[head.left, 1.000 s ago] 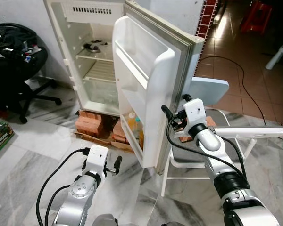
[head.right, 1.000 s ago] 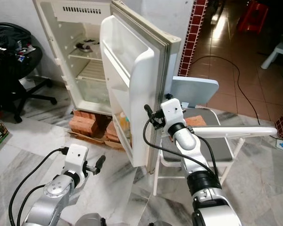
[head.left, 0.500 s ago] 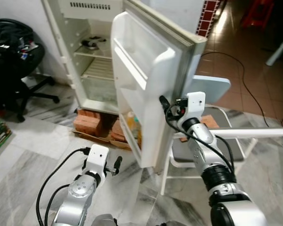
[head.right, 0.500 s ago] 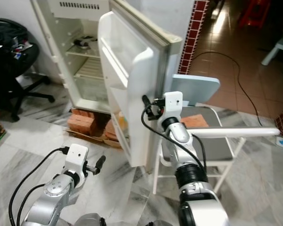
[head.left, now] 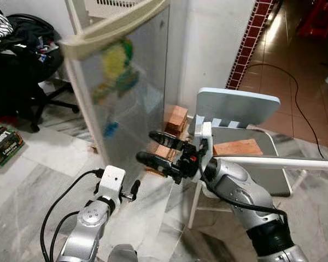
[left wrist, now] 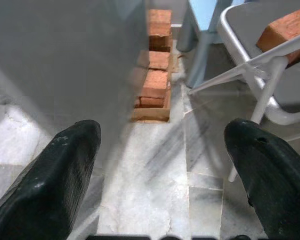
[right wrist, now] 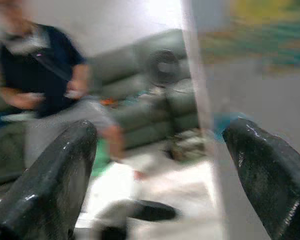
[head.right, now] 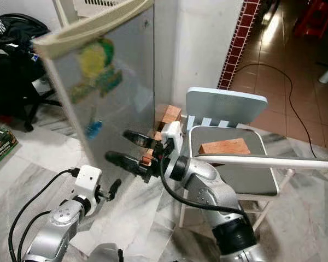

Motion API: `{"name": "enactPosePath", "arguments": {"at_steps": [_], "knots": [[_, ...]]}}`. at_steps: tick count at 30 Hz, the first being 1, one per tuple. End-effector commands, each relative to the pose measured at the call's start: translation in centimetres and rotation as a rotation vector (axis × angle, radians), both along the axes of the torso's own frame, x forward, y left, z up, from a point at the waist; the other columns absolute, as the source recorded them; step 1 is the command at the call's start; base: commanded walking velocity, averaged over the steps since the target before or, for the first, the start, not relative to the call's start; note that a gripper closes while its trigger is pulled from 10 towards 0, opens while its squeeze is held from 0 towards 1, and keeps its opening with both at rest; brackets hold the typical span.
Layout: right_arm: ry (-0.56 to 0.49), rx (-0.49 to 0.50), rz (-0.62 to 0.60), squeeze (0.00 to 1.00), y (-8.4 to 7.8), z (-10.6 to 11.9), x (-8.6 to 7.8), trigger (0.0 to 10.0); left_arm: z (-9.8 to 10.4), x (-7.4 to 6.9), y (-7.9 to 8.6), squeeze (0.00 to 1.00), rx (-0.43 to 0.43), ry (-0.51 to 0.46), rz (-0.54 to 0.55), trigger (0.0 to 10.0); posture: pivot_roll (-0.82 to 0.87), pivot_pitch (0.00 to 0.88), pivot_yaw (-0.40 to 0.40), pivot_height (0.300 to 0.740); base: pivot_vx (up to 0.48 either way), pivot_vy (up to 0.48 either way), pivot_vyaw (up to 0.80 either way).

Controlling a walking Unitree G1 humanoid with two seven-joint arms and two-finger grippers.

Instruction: Restocking fridge

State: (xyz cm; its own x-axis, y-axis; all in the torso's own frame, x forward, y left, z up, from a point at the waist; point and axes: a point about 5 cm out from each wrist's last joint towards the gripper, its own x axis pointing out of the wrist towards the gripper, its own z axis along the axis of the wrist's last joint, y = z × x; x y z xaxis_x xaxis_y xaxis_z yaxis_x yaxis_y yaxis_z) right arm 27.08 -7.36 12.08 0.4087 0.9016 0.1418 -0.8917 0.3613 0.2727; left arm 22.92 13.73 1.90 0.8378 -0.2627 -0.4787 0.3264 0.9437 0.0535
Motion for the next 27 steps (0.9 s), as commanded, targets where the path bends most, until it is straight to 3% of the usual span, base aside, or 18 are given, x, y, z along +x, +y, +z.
{"name": "enactPosePath", "arguments": {"at_steps": [1,4,5,13,15,22,27], "knots": [[-0.033,-0.103,-0.138,0.00,-0.5,-0.9,1.4,10.0,-0.1,0.1,0.1,0.00,0.017,0.000,-0.008,10.0,0.13,0.000,-0.012,0.740,0.000,0.000,0.00],[-0.056,-0.195,-0.245,0.00,-1.1,-1.2,1.7,10.0,0.1,0.2,0.2,0.00,0.014,-0.019,0.012,10.0,0.13,0.000,-0.010,0.740,0.000,0.000,0.00],[-0.075,-0.246,-0.341,0.00,-1.6,-1.4,2.0,10.0,0.3,0.4,0.3,0.00,-0.002,-0.038,0.046,10.0,0.13,0.000,-0.012,0.740,0.000,0.000,0.00],[-0.062,-0.287,-0.588,0.00,-3.2,-2.5,1.5,10.0,0.6,0.5,0.7,0.00,0.010,-0.055,0.103,10.0,0.13,0.000,-0.026,0.740,0.000,0.000,0.00],[-0.040,-0.300,-0.760,0.00,-4.5,-3.3,1.6,10.0,0.8,0.3,0.7,0.00,-0.001,-0.068,0.096,10.0,0.13,0.012,-0.033,0.740,0.000,0.307,0.00],[0.045,-0.303,-0.906,0.00,-5.9,-4.8,1.0,10.0,0.9,0.0,0.5,0.00,-0.023,-0.072,0.100,10.0,0.12,0.005,-0.036,0.740,0.000,0.335,0.00],[0.020,-0.328,-0.968,0.00,-6.4,-4.6,1.7,10.0,1.1,0.3,0.2,0.00,-0.014,-0.089,0.069,10.0,0.12,0.000,-0.034,0.740,0.000,0.480,0.00]]}}
